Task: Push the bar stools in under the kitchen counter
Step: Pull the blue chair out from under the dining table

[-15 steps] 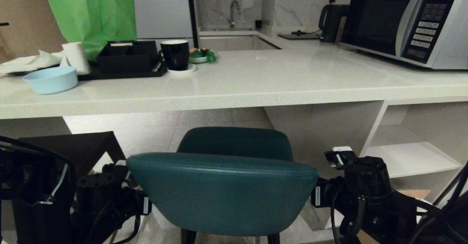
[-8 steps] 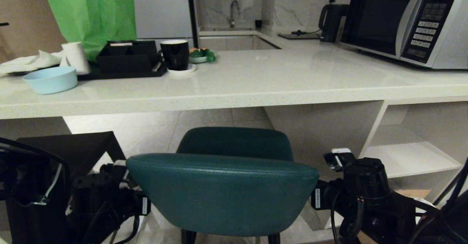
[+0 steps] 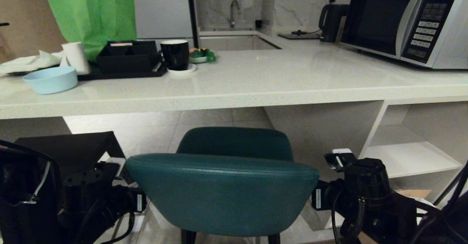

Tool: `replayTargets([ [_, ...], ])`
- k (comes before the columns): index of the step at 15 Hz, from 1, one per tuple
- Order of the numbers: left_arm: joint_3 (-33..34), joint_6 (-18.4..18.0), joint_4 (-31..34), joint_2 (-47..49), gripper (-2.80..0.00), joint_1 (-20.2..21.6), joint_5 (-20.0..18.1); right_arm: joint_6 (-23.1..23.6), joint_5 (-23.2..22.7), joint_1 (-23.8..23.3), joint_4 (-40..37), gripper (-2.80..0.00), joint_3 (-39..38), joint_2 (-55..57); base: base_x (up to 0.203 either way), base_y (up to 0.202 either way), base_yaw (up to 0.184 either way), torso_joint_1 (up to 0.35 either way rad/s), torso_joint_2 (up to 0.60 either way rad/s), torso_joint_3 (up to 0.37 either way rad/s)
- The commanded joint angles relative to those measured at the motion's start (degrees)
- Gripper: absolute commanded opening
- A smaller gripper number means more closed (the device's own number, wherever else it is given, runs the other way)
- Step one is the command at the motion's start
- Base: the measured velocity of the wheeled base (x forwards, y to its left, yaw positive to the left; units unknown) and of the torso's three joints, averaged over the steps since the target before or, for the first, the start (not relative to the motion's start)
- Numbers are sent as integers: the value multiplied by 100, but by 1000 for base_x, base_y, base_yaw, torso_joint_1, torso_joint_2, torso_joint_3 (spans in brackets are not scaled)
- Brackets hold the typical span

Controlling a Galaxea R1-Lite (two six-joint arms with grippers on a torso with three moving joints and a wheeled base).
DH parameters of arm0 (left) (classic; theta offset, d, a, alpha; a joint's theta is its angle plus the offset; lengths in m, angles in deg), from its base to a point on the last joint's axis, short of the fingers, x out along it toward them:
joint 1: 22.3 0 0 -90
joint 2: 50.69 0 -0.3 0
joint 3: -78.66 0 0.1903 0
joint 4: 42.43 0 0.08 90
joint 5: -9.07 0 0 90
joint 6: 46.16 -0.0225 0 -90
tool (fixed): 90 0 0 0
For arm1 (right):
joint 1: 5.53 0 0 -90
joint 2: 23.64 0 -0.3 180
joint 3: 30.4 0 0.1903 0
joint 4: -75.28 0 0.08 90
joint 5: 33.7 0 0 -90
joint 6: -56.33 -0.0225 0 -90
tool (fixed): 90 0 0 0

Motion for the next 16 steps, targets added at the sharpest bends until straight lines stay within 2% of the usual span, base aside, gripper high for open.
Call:
replayTargets([
  [1,-175,-41,-44,28,-280,338,-47,-10,25,-140,19,-280,-36,-36,0,0,0,0,0,0],
  [3,-562,-162,-44,227,-280,596,-82,-2,43,-331,19,-280,33,11,0,0,0,0,0,0],
  [5,-993,-254,-44,374,-280,652,-73,-2,47,-359,23,-280,53,25,0,0,0,0,0,0],
  [6,-1221,-262,-44,460,-280,584,-46,-2,49,-359,27,-280,82,65,0,0,0,0,0,0],
  [11,-1555,-235,-44,609,-280,-430,401,6,426,-242,255,-280,432,491,0,0,0,0,0,0],
  [16,-1023,-205,-44,364,-280,-567,487,6,474,-42,256,-280,453,535,0,0,0,0,0,0],
])
